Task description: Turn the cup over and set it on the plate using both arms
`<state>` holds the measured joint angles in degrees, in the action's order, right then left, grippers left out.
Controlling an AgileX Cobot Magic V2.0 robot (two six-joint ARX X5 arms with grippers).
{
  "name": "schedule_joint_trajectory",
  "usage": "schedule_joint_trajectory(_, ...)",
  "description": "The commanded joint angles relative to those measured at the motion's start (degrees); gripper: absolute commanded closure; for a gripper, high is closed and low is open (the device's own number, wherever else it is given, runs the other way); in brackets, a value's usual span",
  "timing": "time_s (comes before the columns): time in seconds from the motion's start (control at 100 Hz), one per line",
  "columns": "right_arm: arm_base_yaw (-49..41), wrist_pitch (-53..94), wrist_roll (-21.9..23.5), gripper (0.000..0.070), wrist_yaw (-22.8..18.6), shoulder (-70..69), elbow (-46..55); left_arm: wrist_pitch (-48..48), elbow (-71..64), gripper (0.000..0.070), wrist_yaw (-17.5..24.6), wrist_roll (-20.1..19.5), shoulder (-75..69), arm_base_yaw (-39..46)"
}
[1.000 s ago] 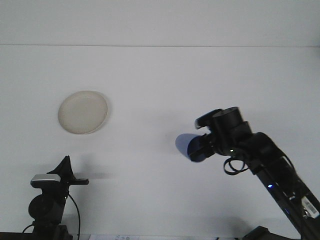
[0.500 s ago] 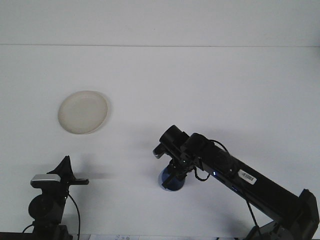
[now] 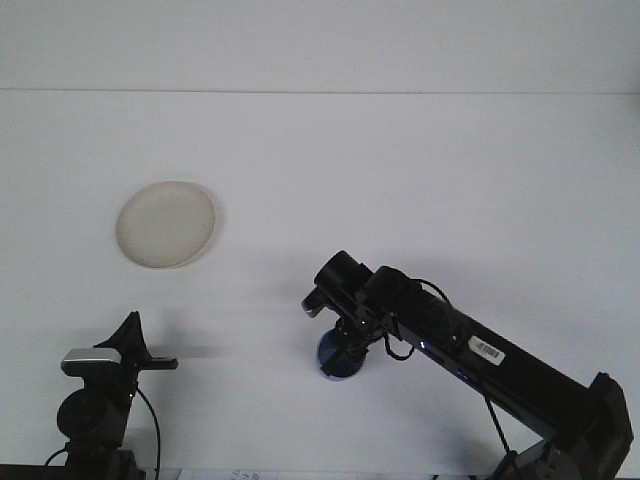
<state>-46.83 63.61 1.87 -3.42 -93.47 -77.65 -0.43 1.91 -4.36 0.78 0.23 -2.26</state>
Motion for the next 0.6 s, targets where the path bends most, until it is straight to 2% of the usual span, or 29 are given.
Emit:
schedule_joint_trajectory(0.0,-0.57,-0.59,-0.39,0.0403,-0.24,-1.42,-1.57,0.57,-1.11,0.0685,0.04,0.20,-0.07,0.04)
schedule_joint_trajectory(0.04,-0.55,-0.61,-0.48,0.0347,-0.24,-1.42,-2.05,0.57,-1.11,0.0685,0.04,0.20,-0.07,0.04)
schedule_joint_trajectory(0.09,-0.50,-0.61,-0.85,0.0319,-0.24,-1.42,-2.82,0.57,-1.09,0.0685,0.04,0.20,-0.07,0.04)
schedule_joint_trajectory(0.36,0.50,0.87,-2.93,0.0317,0.26,0.24,-7.56,0.57,-1.11,0.0685,0.04,0.20,-0.07,0.04)
schedule_joint_trajectory(0.59,2.58,-0.68,-3.02,0.0317,2.49,11.93,-7.78,0.57,-1.09,0.0685,0.04,0.20,-0.07,0.04)
